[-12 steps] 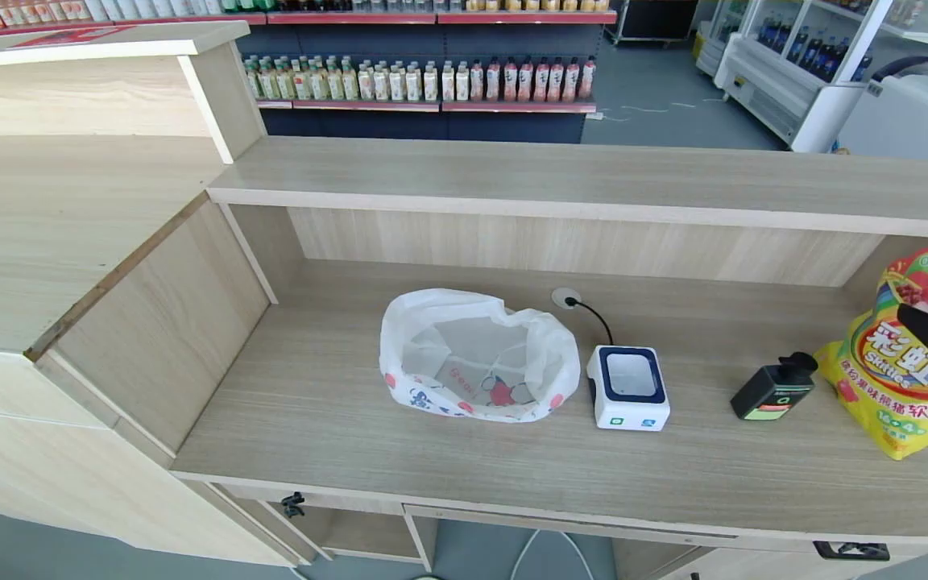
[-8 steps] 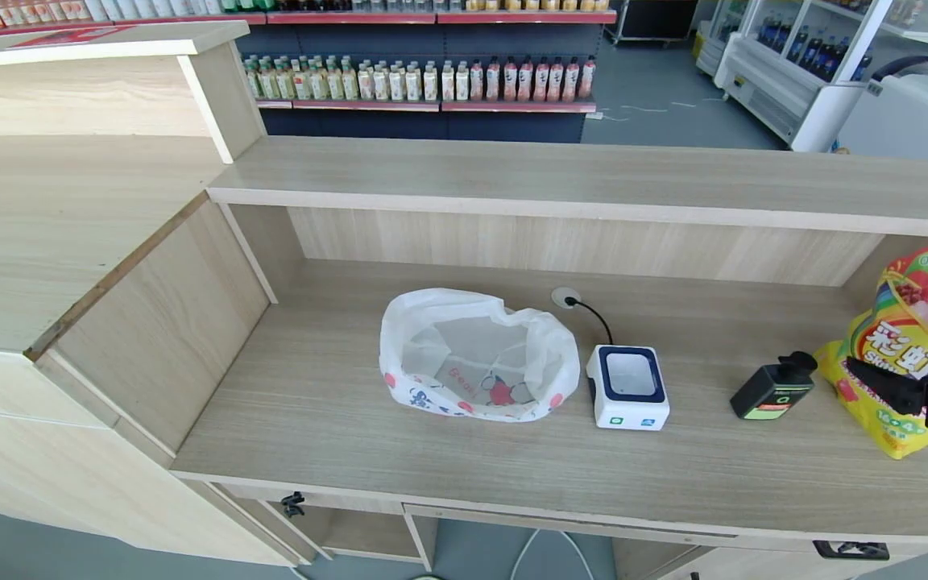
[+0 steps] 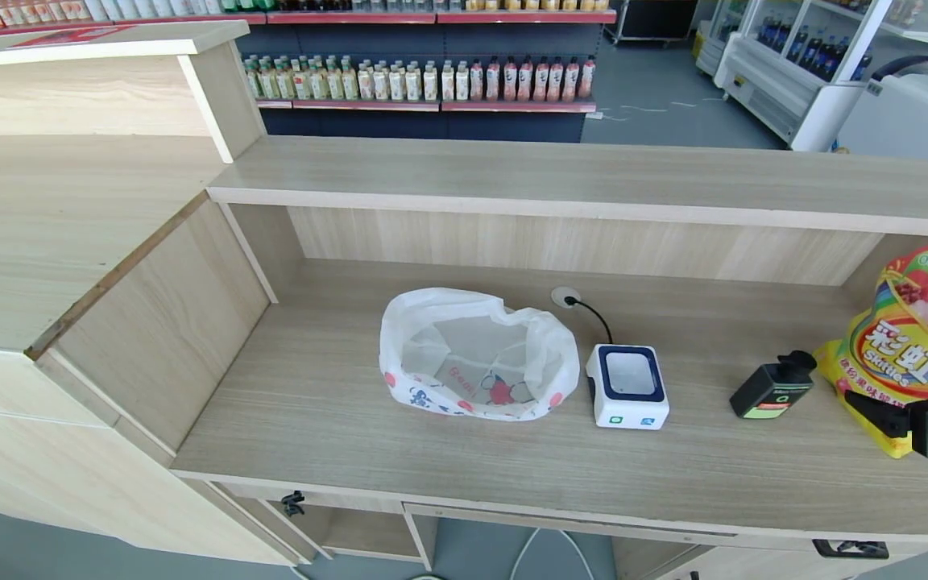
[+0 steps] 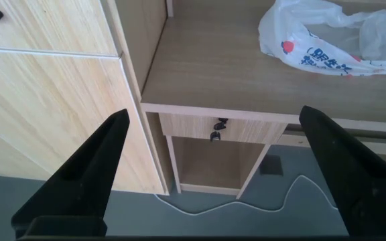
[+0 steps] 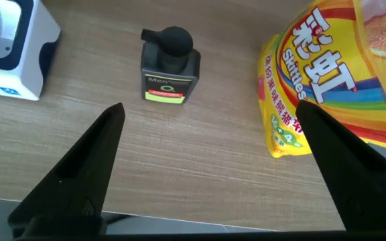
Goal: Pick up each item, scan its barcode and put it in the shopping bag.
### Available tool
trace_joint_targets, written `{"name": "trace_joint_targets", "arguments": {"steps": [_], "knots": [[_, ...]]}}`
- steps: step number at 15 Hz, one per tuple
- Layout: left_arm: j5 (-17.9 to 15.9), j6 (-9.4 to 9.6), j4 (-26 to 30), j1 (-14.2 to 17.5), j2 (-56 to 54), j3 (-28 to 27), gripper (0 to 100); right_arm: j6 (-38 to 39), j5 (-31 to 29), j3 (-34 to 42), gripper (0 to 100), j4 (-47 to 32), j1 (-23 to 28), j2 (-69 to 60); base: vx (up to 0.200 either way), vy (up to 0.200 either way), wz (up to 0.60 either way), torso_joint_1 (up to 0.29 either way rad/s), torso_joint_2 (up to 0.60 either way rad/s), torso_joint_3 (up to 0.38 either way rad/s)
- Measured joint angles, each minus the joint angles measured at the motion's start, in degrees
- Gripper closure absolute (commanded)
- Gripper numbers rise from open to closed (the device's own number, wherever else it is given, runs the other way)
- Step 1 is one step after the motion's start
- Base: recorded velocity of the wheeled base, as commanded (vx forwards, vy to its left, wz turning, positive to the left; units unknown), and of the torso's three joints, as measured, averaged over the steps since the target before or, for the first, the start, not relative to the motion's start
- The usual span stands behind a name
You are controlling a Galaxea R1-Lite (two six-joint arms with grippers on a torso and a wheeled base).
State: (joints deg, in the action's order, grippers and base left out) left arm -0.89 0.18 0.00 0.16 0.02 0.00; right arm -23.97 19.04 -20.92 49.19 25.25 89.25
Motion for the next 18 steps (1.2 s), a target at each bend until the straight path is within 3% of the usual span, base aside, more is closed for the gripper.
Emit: {"name": "trace_joint_targets", "arguments": {"steps": [3, 9, 14, 18], "knots": [[0.0, 0.0, 0.0, 0.0, 0.0, 0.0, 0, -0.4, -0.8, -0.4, 0, 7.0, 1.2, 6.1, 0.0, 0.0, 0.0, 0.0, 0.0, 0.0], [0.0, 0.0, 0.0, 0.0, 0.0, 0.0, 0, -1.6, -1.2, -1.0, 0, 8.4, 1.5, 15.2, 0.0, 0.0, 0.0, 0.0, 0.0, 0.0], [0.0, 0.0, 0.0, 0.0, 0.0, 0.0, 0, -1.6, 8.1, -3.4, 0, 16.0, 0.7, 22.6, 0.0, 0.0, 0.0, 0.0, 0.0, 0.0], [0.0, 0.0, 0.0, 0.0, 0.0, 0.0, 0, -1.8, 9.1, -5.0, 0, 17.5, -2.2, 27.2, 0.0, 0.0, 0.0, 0.0, 0.0, 0.0]]}}
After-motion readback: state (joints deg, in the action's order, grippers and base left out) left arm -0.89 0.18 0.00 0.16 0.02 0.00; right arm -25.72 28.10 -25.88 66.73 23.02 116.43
